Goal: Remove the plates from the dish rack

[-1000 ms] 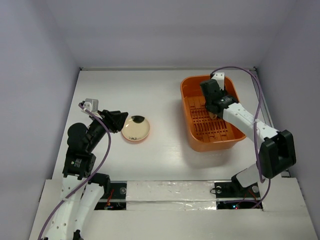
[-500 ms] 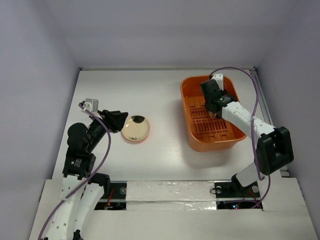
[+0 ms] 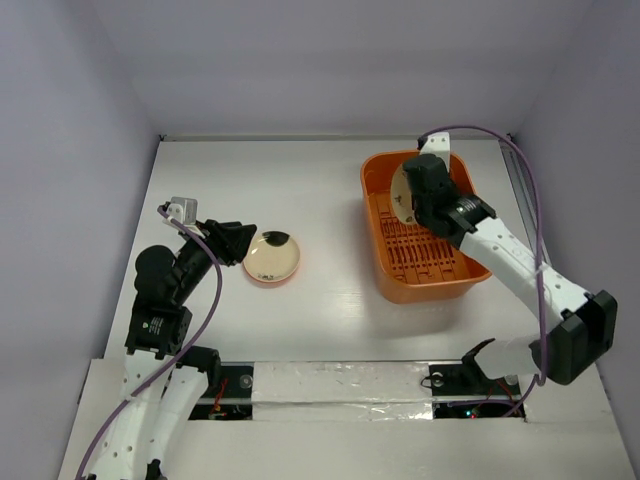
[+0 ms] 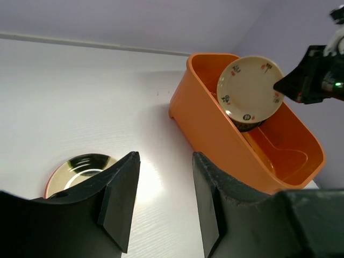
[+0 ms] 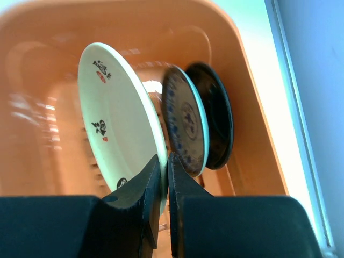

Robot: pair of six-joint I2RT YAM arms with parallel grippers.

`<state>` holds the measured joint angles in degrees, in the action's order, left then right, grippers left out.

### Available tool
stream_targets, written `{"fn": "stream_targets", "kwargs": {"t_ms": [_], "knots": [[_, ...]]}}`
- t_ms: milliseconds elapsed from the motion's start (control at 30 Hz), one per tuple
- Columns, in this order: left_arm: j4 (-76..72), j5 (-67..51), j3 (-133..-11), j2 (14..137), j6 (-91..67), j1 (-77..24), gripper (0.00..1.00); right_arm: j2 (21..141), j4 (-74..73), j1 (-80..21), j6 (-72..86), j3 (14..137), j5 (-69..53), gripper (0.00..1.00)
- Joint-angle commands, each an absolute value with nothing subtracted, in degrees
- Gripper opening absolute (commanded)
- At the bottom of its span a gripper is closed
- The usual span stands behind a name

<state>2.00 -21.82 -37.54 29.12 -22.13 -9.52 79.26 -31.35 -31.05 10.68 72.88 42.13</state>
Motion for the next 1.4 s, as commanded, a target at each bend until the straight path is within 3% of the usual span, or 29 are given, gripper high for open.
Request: {"fn": "stream_targets", "kwargs": {"t_ms": [0, 267, 467, 667, 900, 1367], "knots": [[-0.5, -22.3, -39.6, 29.3, -21.9, -9.1, 0.41, 73.7, -30.7, -34.7, 10.2, 77.3, 44.1, 0.0], [-0.9, -22.7, -39.3, 29.4, -22.1, -9.1, 0.41, 70.6, -21.2, -46.4, 15.1, 77.1, 35.2, 0.0], [-0.7, -22.5, -39.3, 29.4, -22.0, -9.1, 0.41, 82.3, -8.5, -51.6, 22.0, 75.2, 17.6, 0.0], [-0.4, -22.7, -39.4, 29.1, -22.0, -9.1, 0.41, 97.2, -4.4, -56.3, 26.4, 81.5, 12.0, 0.0], [-0.2, -22.5, -39.5, 28.7, -21.8, -9.1, 0.41, 105.8, -0.7, -56.3, 32.2, 83.1, 10.9, 0.0], [-0.4, -22.6, -39.3, 28.7, -22.1, -9.1, 0.41, 108.8, 1.4, -55.3, 37.9, 79.7, 13.6, 0.03]]}}
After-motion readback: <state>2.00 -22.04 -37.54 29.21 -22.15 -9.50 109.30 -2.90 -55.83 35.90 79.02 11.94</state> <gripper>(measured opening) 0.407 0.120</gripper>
